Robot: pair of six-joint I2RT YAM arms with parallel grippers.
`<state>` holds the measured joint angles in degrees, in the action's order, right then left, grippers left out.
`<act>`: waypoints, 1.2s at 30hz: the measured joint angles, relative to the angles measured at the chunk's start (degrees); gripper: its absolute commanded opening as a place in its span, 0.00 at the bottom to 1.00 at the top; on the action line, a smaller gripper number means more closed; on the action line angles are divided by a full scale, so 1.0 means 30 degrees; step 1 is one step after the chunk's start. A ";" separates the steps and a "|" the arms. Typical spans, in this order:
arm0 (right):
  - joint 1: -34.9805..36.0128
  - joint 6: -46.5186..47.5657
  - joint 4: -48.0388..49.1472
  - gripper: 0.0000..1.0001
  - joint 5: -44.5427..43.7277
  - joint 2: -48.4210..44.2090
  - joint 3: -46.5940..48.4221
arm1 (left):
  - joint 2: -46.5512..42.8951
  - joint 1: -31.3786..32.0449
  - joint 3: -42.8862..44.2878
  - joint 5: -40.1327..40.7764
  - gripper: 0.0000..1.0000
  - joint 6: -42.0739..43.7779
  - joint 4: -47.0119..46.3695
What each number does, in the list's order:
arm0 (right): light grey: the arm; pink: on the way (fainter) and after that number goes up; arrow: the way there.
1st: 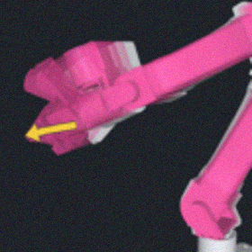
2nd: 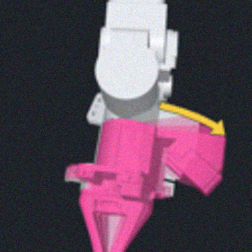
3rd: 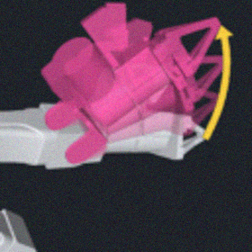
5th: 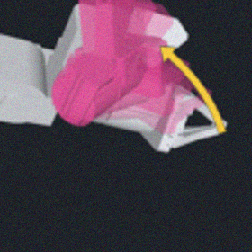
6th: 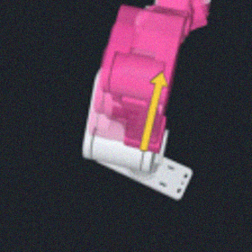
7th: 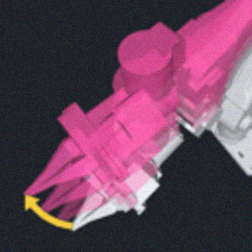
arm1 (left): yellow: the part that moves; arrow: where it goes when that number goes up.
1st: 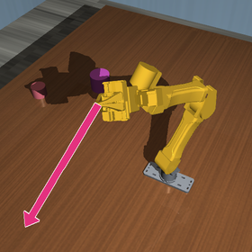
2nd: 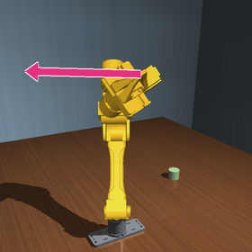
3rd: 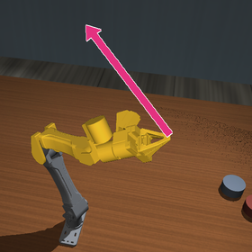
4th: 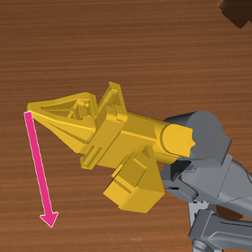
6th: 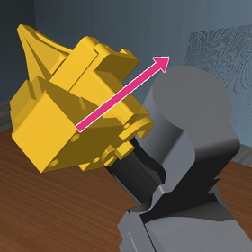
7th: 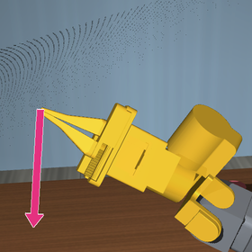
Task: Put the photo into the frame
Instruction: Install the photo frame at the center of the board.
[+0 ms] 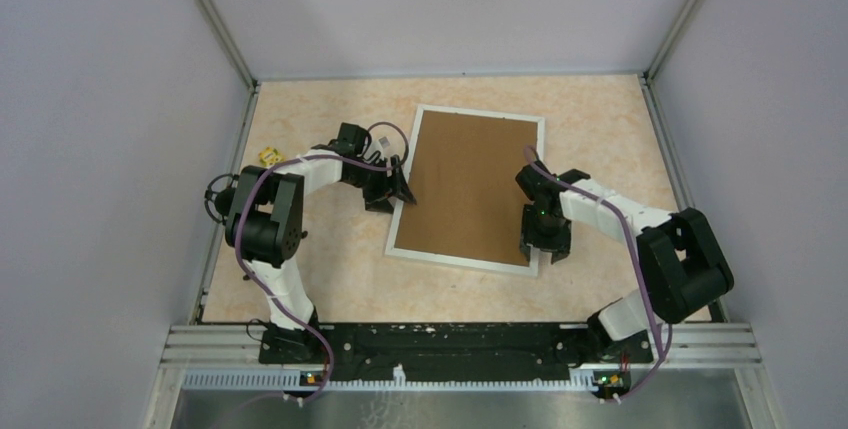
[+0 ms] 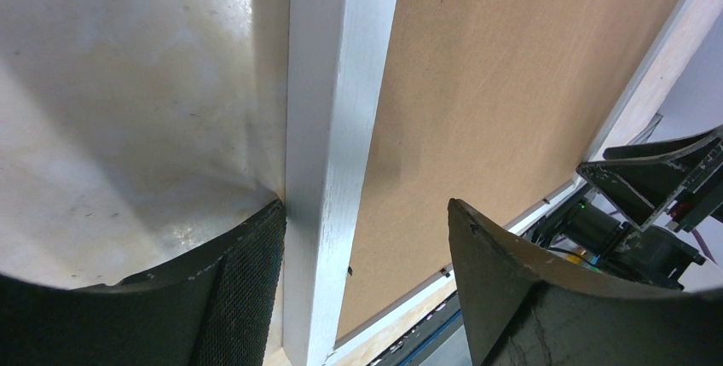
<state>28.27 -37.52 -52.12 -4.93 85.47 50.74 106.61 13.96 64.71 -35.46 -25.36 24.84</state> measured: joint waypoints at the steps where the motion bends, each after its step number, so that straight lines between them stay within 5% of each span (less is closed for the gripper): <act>1: -0.0124 0.0160 -0.0036 0.64 0.0182 -0.0124 -0.0007 | -0.0044 -0.0022 0.0000 0.0080 0.74 0.0000 -0.0007; 8: -0.3606 0.1727 0.2601 0.60 0.4488 -0.1763 0.1530 | -0.0066 0.0146 0.0000 0.0109 0.74 0.0000 0.0000; 14: -0.7388 0.3665 0.4350 0.35 0.6040 -0.0867 0.2776 | -0.0066 0.0146 0.0000 0.0124 0.74 0.0000 0.0007; 19: -0.8371 0.4707 0.5574 0.25 0.7635 0.2302 0.3395 | -0.0066 0.0146 0.0000 0.0124 0.74 0.0007 0.0007; 36: -0.9114 0.5384 0.7278 0.24 0.8262 0.6302 0.5603 | -0.0066 0.0146 0.0000 0.0109 0.74 0.0007 0.0007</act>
<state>0.93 -21.37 -30.28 19.86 104.38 67.55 106.41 14.39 64.71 -35.14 -25.34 24.86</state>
